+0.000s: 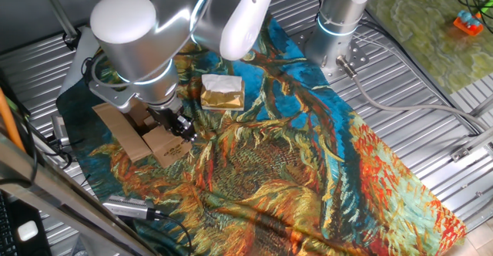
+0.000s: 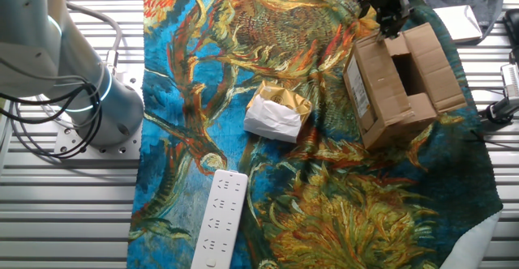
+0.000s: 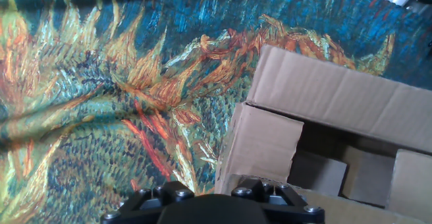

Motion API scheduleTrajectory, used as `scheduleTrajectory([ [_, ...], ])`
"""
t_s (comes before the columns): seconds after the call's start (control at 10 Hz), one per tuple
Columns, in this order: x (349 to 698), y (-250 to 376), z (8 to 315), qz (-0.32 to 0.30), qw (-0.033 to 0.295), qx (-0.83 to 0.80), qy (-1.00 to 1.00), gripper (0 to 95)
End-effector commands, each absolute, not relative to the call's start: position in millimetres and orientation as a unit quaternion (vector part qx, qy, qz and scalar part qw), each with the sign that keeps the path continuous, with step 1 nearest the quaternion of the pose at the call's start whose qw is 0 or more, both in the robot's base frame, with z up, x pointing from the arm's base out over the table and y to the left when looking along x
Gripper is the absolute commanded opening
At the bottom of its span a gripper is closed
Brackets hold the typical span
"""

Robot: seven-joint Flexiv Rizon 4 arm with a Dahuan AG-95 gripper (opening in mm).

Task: Cover the box

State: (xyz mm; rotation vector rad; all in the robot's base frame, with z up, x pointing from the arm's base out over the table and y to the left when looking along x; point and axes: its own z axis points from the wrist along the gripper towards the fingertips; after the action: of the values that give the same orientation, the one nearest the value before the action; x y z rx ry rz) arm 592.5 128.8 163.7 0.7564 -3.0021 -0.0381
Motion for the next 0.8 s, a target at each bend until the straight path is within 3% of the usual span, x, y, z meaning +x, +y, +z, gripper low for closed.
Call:
scheduleTrajectory([
  [0.1, 588.2, 116.4, 162.5, -0.020, 0.018, 0.248, -0.968, 57.0],
  [0.8, 608.0, 59.4, 139.8, -0.030, 0.013, 0.285, -0.958, 57.0],
])
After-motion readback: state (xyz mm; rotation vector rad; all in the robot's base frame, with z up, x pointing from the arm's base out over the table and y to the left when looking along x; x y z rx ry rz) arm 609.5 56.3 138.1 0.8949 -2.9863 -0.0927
